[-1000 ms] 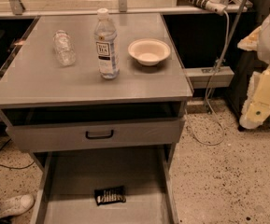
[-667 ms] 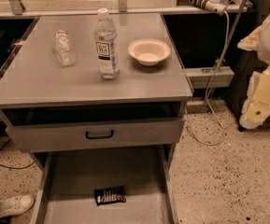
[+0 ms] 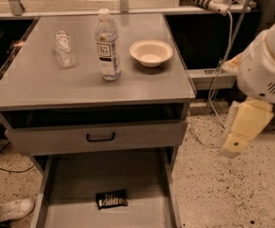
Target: Pick rxbar chocolate from middle drawer and place on counter
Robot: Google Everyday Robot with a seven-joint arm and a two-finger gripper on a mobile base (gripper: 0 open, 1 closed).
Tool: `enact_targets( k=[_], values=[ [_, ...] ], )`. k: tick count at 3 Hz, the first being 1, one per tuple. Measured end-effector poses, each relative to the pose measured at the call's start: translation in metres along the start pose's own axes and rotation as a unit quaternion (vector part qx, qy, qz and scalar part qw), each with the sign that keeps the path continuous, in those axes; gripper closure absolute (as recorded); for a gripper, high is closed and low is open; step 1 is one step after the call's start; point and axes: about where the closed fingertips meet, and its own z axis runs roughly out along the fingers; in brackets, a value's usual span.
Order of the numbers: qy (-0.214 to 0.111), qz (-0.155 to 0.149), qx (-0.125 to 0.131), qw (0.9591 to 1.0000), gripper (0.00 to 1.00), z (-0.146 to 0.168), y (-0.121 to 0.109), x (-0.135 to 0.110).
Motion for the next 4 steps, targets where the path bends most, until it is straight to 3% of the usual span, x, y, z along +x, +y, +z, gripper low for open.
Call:
enact_targets(
  k=[1, 2, 3, 4],
  values=[
    [-0.034, 0.007, -0.029, 0.999, 0.0, 0.034, 0.028, -0.022],
    [-0.034, 0.007, -0.029, 0.999, 0.0, 0.034, 0.028, -0.022],
    [-0.035, 0.009, -0.043, 0.9984, 0.0, 0.068, 0.042, -0.019],
    [-0.034, 0.015, -0.065, 0.9972, 0.0, 0.132, 0.059, -0.013]
  ],
)
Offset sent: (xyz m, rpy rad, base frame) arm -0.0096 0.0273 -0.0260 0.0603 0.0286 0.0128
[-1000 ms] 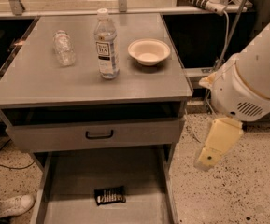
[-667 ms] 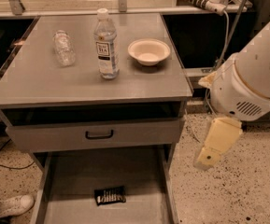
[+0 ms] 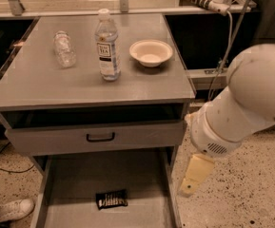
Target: Pick rxbar chocolate from middle drawer and place on counter
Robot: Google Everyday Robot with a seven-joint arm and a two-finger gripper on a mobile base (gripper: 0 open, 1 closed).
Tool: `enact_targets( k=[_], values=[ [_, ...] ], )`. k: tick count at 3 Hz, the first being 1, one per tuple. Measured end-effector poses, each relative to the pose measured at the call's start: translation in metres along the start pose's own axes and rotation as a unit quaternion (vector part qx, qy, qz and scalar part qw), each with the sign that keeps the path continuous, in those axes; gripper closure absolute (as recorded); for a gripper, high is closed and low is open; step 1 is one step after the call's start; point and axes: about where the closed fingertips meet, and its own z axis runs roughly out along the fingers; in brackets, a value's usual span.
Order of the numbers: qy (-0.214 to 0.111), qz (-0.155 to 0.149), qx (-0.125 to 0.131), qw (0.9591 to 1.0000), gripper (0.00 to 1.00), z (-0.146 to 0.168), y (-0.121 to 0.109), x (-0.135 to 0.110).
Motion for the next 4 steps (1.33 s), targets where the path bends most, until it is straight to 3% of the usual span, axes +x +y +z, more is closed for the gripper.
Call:
enact_targets(
  k=[1, 3, 4],
  values=[
    [0.014, 0.005, -0.022, 0.9996, 0.0, 0.048, 0.003, 0.003],
    [0.003, 0.008, -0.023, 0.9997, 0.0, 0.056, 0.008, 0.002],
    [-0.014, 0.001, -0.036, 0.9992, 0.0, 0.097, 0.019, -0.016]
  ],
)
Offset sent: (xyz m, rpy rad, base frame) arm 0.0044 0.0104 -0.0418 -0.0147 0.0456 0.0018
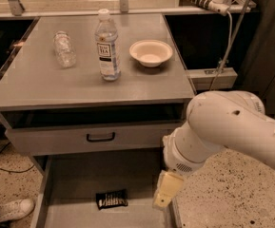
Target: Pick rxbar chocolate from middle drawer and place on counter
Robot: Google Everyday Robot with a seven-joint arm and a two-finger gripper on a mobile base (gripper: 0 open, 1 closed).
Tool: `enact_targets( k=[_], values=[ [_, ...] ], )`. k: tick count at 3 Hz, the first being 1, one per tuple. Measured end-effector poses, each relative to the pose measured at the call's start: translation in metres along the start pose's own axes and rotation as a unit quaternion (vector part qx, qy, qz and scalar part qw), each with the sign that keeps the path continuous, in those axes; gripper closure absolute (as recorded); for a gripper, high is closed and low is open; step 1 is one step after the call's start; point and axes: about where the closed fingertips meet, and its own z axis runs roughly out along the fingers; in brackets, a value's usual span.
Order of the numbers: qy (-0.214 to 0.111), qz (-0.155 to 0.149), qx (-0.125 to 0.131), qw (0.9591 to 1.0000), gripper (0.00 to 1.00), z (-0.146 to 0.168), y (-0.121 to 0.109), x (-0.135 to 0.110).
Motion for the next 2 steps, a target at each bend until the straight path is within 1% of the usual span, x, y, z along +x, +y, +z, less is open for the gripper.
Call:
enact_targets(
  k=[1, 2],
  values=[
    [-0.031, -0.01, -0.011, 0.9994, 0.0, 0.039, -0.004, -0.021],
    [-0.061, 0.005, -0.058, 0.9964, 0.0, 0.074, -0.001, -0.035]
  ],
)
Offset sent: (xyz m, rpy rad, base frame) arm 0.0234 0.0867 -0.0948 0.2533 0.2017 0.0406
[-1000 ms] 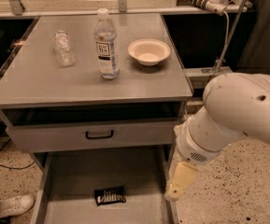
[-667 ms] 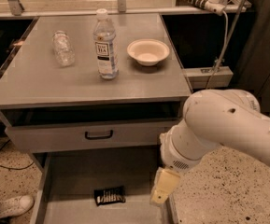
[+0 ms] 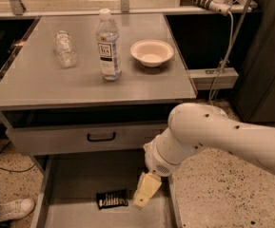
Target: Pick rxbar chocolate from middle drawer and place on counter
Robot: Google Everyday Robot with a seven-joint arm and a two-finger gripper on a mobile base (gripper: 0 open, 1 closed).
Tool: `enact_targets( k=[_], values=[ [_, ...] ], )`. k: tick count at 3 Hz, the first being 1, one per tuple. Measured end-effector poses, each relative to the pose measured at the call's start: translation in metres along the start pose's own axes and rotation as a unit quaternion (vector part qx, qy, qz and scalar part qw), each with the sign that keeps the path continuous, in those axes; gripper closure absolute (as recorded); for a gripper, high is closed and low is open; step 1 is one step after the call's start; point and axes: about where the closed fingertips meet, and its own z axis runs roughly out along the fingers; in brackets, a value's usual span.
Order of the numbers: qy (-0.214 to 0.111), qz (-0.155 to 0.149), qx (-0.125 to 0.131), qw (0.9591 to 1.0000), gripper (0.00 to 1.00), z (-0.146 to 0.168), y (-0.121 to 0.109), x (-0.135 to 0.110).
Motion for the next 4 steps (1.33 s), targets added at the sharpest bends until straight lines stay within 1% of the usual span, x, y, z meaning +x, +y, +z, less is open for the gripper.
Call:
enact_targets(
  k=[1, 2, 3, 4],
  values=[
    [-0.001, 0.004, -0.007, 1.0, 0.0, 0.006, 0.001, 0.003],
    [-0.021, 0.004, -0.016, 0.9996, 0.0, 0.032, -0.001, 0.006],
    [-0.063, 0.006, -0.011, 0.9979, 0.0, 0.067, -0.02, 0.012],
    [-0.093, 0.007, -0.006, 0.9956, 0.0, 0.096, -0.038, 0.019]
  ],
)
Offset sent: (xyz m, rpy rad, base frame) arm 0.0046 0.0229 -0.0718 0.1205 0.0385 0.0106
